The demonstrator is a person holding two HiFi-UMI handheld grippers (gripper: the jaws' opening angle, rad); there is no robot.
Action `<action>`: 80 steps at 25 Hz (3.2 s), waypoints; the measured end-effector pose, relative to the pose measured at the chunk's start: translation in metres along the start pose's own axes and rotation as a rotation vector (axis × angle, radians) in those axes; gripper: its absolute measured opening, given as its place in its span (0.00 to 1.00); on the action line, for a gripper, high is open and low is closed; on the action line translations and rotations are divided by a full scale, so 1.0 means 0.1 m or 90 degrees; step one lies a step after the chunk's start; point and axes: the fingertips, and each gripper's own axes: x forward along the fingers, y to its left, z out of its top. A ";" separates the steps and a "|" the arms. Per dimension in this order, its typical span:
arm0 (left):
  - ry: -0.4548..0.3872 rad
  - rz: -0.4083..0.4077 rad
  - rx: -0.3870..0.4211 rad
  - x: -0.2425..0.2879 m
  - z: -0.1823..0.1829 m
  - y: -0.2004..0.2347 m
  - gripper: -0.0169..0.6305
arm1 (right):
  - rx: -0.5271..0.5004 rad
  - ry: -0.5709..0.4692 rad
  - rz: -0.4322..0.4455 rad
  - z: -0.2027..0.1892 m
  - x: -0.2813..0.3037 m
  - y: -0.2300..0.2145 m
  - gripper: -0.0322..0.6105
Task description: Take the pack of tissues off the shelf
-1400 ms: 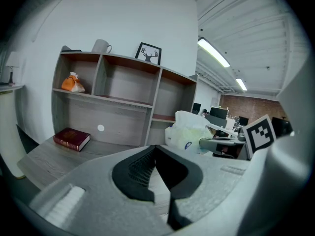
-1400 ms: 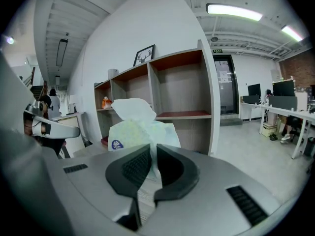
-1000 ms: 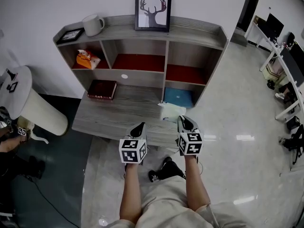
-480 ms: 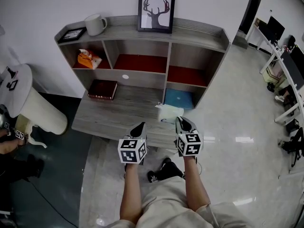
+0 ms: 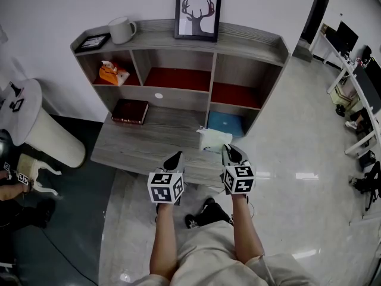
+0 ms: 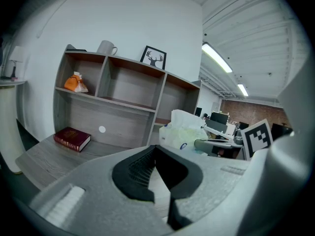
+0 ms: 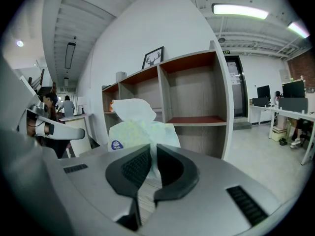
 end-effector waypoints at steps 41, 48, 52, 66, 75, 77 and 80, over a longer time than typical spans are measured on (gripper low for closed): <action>0.006 0.003 0.035 0.08 0.08 -0.09 0.04 | -0.015 -0.034 0.004 0.25 -0.02 -0.07 0.10; 0.003 0.006 0.041 0.11 0.12 -0.06 0.04 | -0.018 -0.035 0.007 0.29 0.04 -0.07 0.10; 0.002 0.004 0.041 0.14 0.15 -0.06 0.04 | -0.024 -0.037 0.008 0.34 0.06 -0.08 0.10; 0.007 -0.008 0.040 0.21 0.14 -0.13 0.04 | -0.033 -0.032 0.020 0.35 0.09 -0.09 0.10; 0.002 -0.005 0.032 0.19 0.14 -0.13 0.04 | -0.045 -0.022 0.027 0.31 0.09 -0.05 0.10; 0.002 -0.004 0.031 0.19 0.12 -0.12 0.04 | -0.046 -0.022 0.029 0.31 0.09 -0.04 0.10; 0.005 -0.002 0.028 0.19 0.09 -0.11 0.04 | -0.048 -0.023 0.032 0.31 0.10 -0.04 0.10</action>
